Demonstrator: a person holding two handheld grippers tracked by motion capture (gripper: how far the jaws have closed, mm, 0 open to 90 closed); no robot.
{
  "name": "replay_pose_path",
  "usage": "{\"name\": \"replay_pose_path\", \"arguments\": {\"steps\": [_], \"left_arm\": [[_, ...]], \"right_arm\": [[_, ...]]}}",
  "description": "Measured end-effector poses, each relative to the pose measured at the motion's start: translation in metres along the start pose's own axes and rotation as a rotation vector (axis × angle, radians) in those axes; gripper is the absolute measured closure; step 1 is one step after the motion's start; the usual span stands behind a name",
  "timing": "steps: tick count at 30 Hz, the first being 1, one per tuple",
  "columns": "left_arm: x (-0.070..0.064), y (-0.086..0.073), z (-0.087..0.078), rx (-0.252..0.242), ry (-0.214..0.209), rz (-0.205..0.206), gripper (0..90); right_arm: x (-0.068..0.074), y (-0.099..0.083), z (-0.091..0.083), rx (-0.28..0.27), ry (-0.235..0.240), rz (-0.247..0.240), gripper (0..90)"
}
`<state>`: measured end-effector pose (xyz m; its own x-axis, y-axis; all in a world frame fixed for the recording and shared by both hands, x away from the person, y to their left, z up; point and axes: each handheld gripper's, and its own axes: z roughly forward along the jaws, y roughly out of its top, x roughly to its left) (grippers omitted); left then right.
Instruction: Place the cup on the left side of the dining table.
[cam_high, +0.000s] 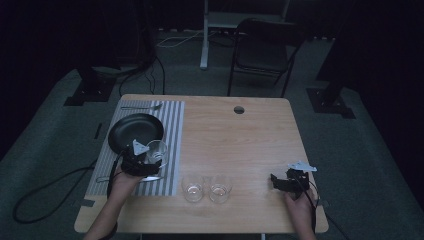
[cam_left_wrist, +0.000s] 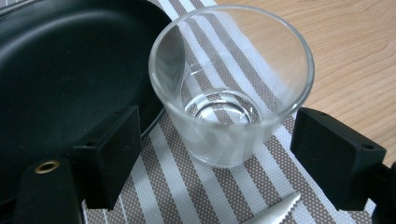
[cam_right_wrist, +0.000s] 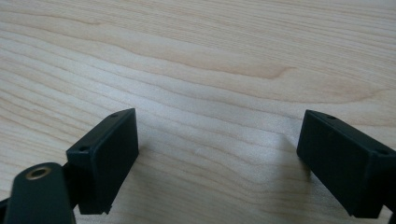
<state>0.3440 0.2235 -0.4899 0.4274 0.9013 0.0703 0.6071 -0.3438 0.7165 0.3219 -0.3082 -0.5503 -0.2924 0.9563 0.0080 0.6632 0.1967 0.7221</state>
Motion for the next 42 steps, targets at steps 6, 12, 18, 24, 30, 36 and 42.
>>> {"name": "replay_pose_path", "arguments": {"steps": [6, 12, 18, 24, 30, 36, 42], "left_arm": [[0.003, -0.008, -0.008, -0.005, 0.009, -0.003, 17.1], [0.008, -0.018, -0.018, -0.022, 0.019, -0.014, 17.1], [0.011, -0.031, -0.027, -0.026, 0.015, -0.037, 17.1], [0.016, -0.043, -0.034, -0.022, 0.02, -0.064, 17.1], [0.023, -0.06, -0.039, -0.027, -0.021, -0.123, 5.1], [0.025, -0.07, -0.041, -0.01, 0.017, -0.147, 2.5], [0.029, -0.082, -0.045, 0.018, 0.069, -0.192, 0.1]], "right_arm": [[0.0, 0.0, 0.0, 0.0, 0.0, 0.0, 12.2], [0.0, 0.0, 0.0, 0.0, 0.0, 0.0, 12.2], [0.0, 0.0, 0.0, -0.001, 0.0, 0.0, 12.2], [0.0, 0.0, 0.0, 0.0, 0.0, 0.0, 12.2], [0.0, 0.0, 0.0, 0.0, 0.0, 0.002, 12.2], [0.0, 0.0, 0.0, 0.0, 0.0, 0.002, 12.2], [0.0, 0.0, 0.0, 0.0, 0.0, 0.002, 12.2]]}}
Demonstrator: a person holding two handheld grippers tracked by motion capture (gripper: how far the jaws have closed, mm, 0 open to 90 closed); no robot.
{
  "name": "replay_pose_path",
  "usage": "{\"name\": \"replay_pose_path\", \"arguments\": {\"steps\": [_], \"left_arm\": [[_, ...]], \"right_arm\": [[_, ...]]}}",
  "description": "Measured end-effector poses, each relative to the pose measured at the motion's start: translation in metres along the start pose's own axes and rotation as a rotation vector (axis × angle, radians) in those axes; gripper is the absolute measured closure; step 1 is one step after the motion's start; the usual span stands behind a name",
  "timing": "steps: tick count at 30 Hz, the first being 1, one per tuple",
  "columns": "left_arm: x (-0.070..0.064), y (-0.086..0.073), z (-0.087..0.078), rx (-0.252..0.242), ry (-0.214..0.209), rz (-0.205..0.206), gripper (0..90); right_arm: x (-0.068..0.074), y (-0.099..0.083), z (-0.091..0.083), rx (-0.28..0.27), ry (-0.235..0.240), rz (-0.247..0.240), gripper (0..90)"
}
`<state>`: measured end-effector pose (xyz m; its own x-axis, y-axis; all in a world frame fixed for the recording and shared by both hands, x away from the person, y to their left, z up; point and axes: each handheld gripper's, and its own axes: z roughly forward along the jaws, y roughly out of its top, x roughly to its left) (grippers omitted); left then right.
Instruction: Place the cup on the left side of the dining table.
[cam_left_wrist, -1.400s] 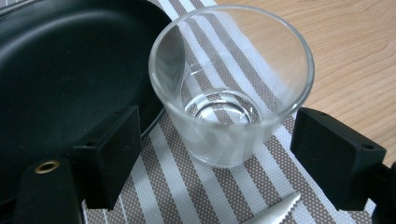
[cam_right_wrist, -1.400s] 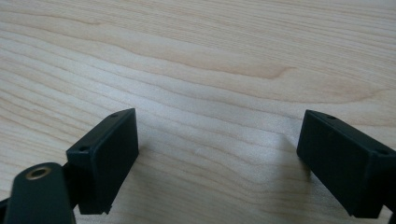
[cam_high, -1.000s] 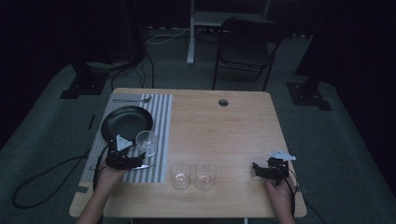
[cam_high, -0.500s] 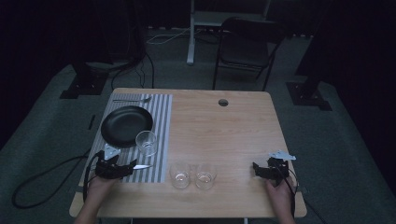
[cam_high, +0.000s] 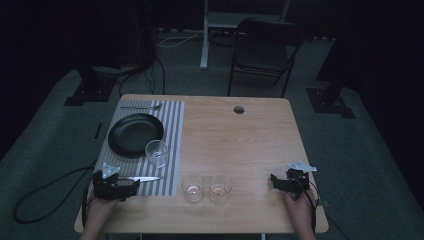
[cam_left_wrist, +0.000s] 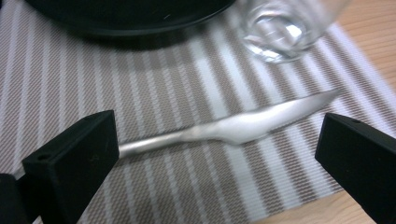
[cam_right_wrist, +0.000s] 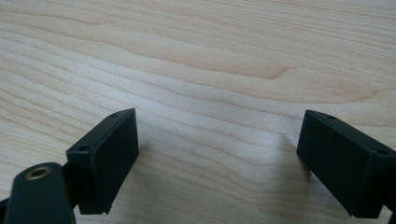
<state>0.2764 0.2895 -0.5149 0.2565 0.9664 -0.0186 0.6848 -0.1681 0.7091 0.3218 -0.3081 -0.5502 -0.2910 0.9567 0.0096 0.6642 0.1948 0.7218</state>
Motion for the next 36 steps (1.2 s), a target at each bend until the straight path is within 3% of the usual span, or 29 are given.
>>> {"name": "replay_pose_path", "arguments": {"steps": [5, 10, 12, 22, 36], "left_arm": [[0.003, -0.009, 0.001, 0.03, 0.08, -0.032, 0.2], [0.007, -0.018, 0.002, 0.036, 0.112, -0.063, 0.2], [0.011, -0.021, 0.001, 0.034, 0.121, -0.096, 0.2], [0.021, -0.032, 0.003, 0.033, 0.123, -0.123, 0.2], [0.021, -0.031, 0.013, 0.031, 0.144, -0.103, 0.2]], "right_arm": [[0.0, 0.0, 0.0, 0.0, 0.0, 0.0, 12.2], [0.0, 0.0, 0.0, 0.0, 0.0, 0.0, 12.2], [0.0, 0.0, 0.0, 0.0, 0.0, 0.0, 12.2], [0.0, 0.0, 0.0, 0.0, 0.0, 0.0, 12.2], [0.0, 0.0, 0.0, 0.0, 0.0, 0.0, 12.2]]}}
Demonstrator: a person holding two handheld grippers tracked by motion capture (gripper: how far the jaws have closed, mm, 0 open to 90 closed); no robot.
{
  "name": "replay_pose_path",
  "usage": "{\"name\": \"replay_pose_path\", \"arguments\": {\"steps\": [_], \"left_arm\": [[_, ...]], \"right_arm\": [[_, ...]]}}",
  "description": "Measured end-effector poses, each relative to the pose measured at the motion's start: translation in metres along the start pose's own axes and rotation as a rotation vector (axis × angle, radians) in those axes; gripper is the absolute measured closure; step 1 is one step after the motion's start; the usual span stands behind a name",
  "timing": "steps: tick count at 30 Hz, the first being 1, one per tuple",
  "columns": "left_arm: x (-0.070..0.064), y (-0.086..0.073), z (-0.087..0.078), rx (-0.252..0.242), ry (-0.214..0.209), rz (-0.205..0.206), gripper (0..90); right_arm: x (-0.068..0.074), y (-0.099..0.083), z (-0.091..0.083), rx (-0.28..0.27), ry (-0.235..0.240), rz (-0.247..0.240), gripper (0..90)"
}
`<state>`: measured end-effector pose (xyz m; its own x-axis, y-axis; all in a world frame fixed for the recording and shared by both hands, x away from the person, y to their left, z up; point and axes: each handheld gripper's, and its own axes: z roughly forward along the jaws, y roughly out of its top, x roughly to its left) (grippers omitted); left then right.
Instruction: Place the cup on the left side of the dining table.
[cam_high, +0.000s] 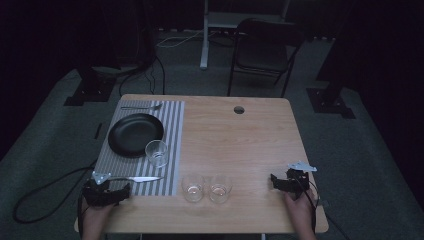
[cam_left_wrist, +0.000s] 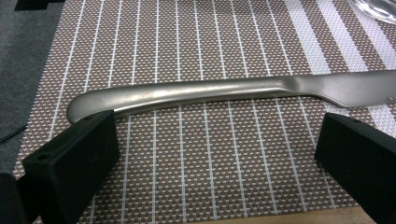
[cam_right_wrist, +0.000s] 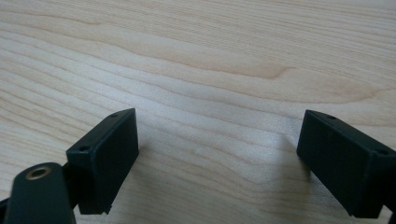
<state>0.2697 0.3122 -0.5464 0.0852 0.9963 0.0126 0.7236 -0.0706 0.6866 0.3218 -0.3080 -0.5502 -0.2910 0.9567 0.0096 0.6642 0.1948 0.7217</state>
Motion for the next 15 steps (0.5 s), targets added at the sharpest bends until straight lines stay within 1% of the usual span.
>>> {"name": "replay_pose_path", "arguments": {"steps": [15], "left_arm": [[-0.0012, -0.001, -0.0007, -0.002, 0.008, -0.005, 0.4]], "right_arm": [[0.0, 0.0, 0.0, 0.0, 0.0, 0.0, 12.2]]}}
